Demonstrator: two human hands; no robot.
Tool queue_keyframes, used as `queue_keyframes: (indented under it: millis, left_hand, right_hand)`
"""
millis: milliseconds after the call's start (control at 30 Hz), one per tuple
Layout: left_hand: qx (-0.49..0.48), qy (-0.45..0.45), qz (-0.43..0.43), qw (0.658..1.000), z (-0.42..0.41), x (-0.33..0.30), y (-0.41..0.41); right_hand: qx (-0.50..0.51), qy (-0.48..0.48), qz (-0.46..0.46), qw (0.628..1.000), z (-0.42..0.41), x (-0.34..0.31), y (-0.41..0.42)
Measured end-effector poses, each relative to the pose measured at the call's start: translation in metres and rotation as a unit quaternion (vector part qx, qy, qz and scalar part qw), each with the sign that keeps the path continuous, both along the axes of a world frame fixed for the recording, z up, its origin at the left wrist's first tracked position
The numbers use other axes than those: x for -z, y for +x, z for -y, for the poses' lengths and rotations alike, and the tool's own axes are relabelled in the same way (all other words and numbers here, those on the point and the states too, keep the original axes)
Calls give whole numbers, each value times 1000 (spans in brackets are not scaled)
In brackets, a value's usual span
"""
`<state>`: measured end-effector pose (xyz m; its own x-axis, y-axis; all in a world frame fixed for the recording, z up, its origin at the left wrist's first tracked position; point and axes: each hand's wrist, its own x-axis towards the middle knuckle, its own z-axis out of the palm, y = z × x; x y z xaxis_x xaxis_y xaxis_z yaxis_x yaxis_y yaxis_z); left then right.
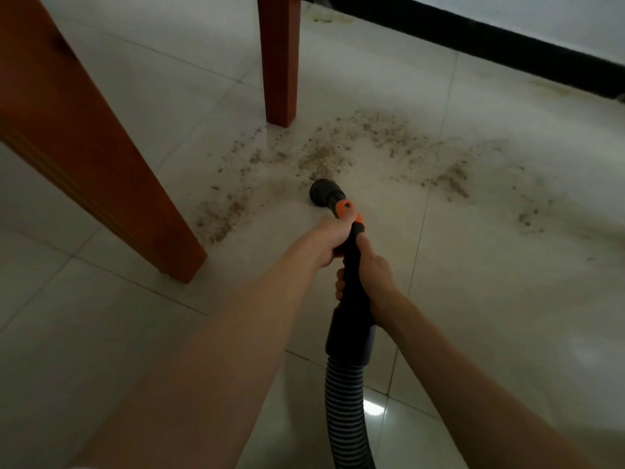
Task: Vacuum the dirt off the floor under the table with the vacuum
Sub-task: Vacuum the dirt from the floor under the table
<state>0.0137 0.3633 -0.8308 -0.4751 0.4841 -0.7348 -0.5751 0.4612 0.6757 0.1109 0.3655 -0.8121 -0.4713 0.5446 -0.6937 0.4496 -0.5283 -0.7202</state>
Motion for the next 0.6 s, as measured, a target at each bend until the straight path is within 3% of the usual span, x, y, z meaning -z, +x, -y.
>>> queue_keyframes:
  millis: [600]
  left_hand:
    - [19, -2, -38, 999, -16, 10, 2]
  right_hand:
    - [3, 51, 10, 999, -15, 13, 0]
